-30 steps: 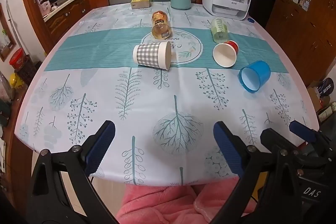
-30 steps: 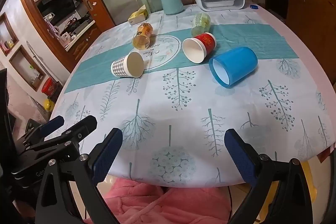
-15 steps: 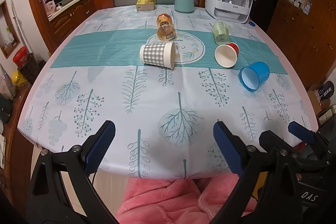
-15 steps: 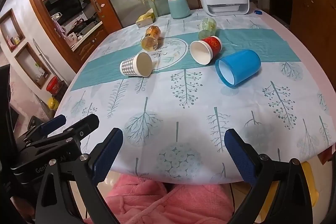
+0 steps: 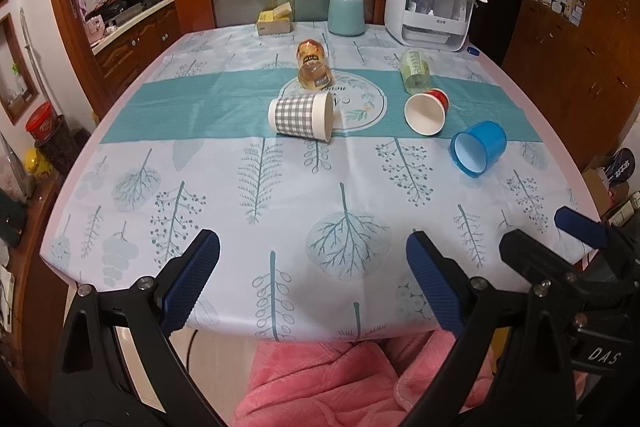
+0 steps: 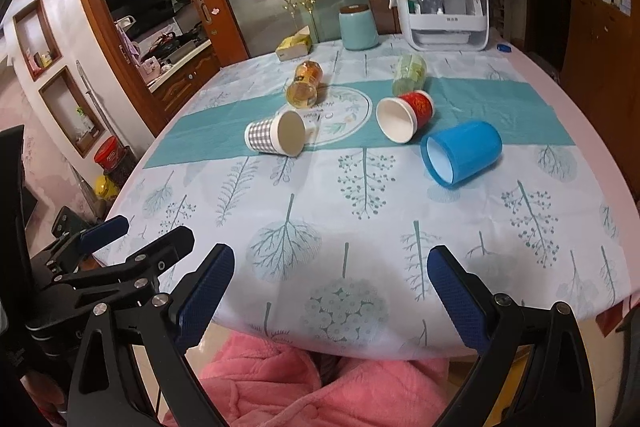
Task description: Flip cup upright
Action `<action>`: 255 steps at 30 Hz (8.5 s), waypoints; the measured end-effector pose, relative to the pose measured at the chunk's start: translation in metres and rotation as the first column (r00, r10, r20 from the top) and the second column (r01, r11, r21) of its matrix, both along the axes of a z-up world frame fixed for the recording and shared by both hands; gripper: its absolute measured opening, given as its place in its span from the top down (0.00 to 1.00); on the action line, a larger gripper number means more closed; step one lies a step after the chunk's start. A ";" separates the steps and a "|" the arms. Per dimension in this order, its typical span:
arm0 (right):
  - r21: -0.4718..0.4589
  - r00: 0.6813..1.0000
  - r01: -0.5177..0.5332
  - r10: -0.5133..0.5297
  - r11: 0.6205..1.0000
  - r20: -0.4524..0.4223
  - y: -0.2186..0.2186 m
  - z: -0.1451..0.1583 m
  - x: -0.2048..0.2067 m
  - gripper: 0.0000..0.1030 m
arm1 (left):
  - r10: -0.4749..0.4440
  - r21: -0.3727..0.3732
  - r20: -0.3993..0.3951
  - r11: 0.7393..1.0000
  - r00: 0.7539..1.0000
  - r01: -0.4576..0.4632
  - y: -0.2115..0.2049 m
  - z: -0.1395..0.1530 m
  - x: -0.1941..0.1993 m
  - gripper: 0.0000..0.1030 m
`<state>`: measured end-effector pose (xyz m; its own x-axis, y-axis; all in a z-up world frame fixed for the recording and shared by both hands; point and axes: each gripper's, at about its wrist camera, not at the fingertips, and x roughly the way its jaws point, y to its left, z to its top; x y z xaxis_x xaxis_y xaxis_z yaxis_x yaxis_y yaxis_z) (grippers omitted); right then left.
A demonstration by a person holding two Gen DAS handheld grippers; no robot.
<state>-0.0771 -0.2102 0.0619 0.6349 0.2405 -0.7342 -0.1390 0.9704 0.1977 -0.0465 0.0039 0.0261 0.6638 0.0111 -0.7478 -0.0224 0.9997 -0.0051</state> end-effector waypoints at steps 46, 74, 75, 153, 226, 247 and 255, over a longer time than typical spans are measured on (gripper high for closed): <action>0.085 0.942 0.271 -0.246 0.959 -0.229 -0.190 -0.062 0.335 0.04 | -0.308 -0.280 -0.392 0.938 0.867 0.207 -0.152 -0.056 0.465 0.09; 0.163 0.900 0.373 -0.313 0.913 -0.301 -0.216 -0.083 0.314 0.04 | -0.367 -0.335 -0.305 0.905 0.879 0.262 -0.183 -0.082 0.492 0.58; 0.167 0.905 0.369 -0.313 0.914 -0.288 -0.214 -0.076 0.308 0.04 | -0.363 -0.331 -0.290 0.906 0.886 0.263 -0.179 -0.073 0.487 0.59; -0.368 0.731 -0.660 0.674 0.655 -0.112 0.014 -0.017 0.103 0.04 | -0.422 -0.298 -0.275 0.892 0.864 0.341 -0.023 -0.024 0.147 0.40; 0.108 0.915 -0.395 0.379 0.912 0.138 0.016 -0.054 0.113 0.31 | -0.109 -0.330 -0.300 0.944 0.948 0.004 0.046 -0.061 0.062 0.40; 0.131 0.927 -0.371 0.359 0.919 0.108 0.026 -0.124 0.084 0.22 | -0.116 -0.227 -0.278 0.972 0.953 0.052 0.022 -0.055 0.022 0.40; 0.013 0.928 -0.352 0.351 0.936 -0.126 0.028 -0.123 0.058 0.10 | -0.051 -0.148 -0.282 0.989 0.958 0.009 0.017 -0.050 0.018 0.40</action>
